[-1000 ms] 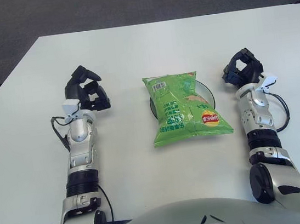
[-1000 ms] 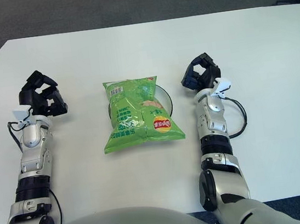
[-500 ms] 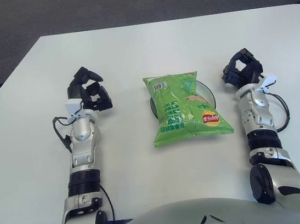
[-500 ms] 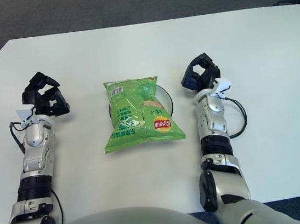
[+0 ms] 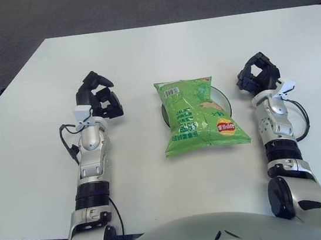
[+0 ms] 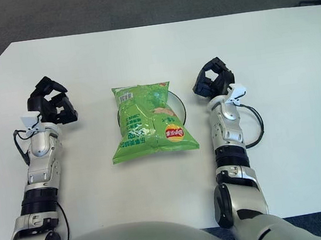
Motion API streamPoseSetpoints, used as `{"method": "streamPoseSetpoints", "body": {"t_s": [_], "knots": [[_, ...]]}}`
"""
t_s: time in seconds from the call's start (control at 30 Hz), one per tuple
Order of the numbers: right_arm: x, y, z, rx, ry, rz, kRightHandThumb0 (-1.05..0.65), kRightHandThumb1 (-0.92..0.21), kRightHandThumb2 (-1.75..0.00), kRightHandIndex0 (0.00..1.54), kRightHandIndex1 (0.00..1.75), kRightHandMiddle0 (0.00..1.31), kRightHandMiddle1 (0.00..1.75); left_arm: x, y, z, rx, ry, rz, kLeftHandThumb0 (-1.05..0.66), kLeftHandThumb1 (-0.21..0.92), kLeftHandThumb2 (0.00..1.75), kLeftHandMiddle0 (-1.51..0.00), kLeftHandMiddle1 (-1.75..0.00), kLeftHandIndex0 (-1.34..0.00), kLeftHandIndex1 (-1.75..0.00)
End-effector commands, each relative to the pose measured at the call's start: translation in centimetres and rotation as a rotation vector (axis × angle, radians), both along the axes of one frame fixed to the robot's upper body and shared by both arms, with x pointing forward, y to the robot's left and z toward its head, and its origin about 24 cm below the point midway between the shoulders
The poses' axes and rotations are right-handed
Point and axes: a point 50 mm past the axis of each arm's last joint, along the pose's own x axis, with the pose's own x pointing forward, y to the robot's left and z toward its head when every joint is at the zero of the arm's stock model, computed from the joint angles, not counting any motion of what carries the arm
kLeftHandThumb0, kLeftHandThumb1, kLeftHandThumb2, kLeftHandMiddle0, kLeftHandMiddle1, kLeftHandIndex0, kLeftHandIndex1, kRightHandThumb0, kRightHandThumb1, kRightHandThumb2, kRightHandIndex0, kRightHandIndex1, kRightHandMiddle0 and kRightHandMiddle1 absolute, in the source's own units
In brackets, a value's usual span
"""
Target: Put the snack into the plate.
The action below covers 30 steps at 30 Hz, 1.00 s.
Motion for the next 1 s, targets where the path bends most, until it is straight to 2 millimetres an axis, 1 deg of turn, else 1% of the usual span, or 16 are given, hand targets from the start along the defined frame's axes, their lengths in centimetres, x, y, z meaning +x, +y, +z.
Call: {"method": "streamPoseSetpoints", "body": {"t_s": [0.0,0.97], "knots": [[-1.69,0.29,-3.31,0.057,0.110,-0.002,-0.54,-0.18,-1.49,1.34,1.75,0.73,1.75,-3.58,-1.63,-6.99,-0.093,0.271,0.028,-0.61,0.04,1.66,-1.33,-1.75,-0.85,-1.75],[-1.60,0.47,-3.23,0.053,0.103,0.015,-0.54,-0.19,-1.48,1.35,1.75,0.73,1.75,-3.72,-1.60,-7.01,-0.100,0.252,0.038,-0.61,0.04,1.66,-1.34,-1.75,-0.85,-1.75]]}}
